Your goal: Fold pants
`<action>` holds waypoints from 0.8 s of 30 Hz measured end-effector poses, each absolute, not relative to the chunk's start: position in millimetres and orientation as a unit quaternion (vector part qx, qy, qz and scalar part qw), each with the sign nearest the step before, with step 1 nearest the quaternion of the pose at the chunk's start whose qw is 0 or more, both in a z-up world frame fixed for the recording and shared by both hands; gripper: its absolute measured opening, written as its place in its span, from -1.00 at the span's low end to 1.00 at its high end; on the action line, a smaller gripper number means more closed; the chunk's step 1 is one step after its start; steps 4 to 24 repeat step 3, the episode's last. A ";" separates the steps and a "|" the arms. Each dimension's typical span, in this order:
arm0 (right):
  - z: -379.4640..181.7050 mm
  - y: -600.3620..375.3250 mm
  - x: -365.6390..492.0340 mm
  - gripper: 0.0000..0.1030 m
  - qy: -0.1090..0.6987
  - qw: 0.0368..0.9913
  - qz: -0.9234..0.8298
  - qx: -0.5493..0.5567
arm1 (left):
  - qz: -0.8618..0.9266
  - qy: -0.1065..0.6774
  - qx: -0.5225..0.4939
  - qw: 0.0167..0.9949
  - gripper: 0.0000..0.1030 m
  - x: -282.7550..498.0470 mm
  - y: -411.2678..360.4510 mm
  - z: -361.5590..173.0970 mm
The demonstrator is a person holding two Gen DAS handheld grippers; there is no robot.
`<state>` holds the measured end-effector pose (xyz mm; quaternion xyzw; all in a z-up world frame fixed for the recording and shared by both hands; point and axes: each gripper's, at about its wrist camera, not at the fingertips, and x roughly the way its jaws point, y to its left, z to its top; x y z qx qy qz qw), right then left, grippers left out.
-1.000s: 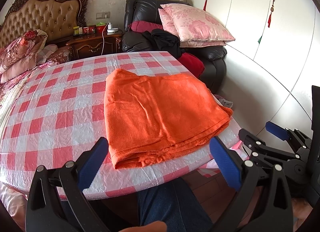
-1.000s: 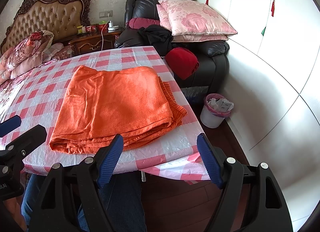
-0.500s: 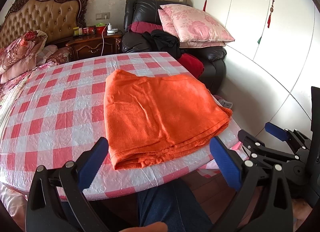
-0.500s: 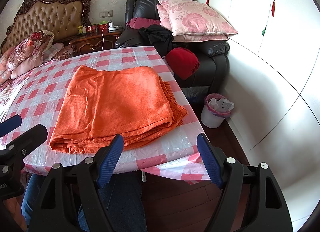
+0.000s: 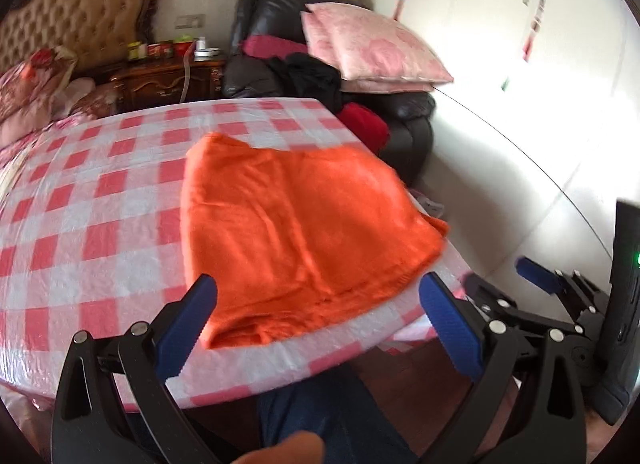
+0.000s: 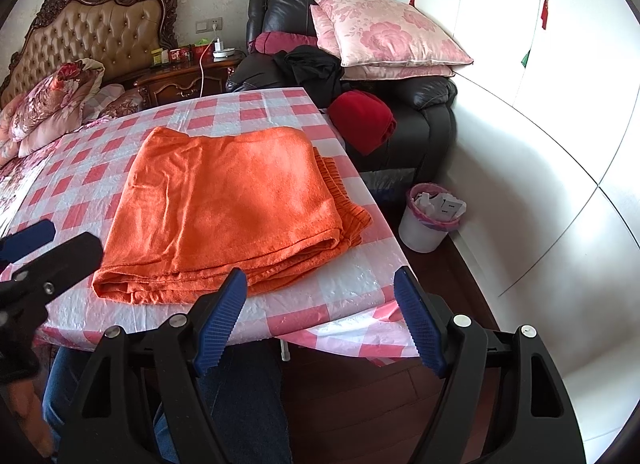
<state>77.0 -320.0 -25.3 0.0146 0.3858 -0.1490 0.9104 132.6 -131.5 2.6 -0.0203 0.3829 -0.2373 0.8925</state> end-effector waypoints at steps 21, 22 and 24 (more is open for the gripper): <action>-25.5 -318.7 79.4 0.59 0.370 0.917 -0.146 0.029 | -0.172 0.361 -0.073 0.914 0.97 151.3 -53.3 10.9; -25.5 -318.7 79.4 0.59 0.370 0.917 -0.146 0.029 | -0.172 0.361 -0.073 0.914 0.97 151.3 -53.3 10.9; -25.5 -318.7 79.4 0.59 0.370 0.917 -0.146 0.029 | -0.172 0.361 -0.073 0.914 0.97 151.3 -53.3 10.9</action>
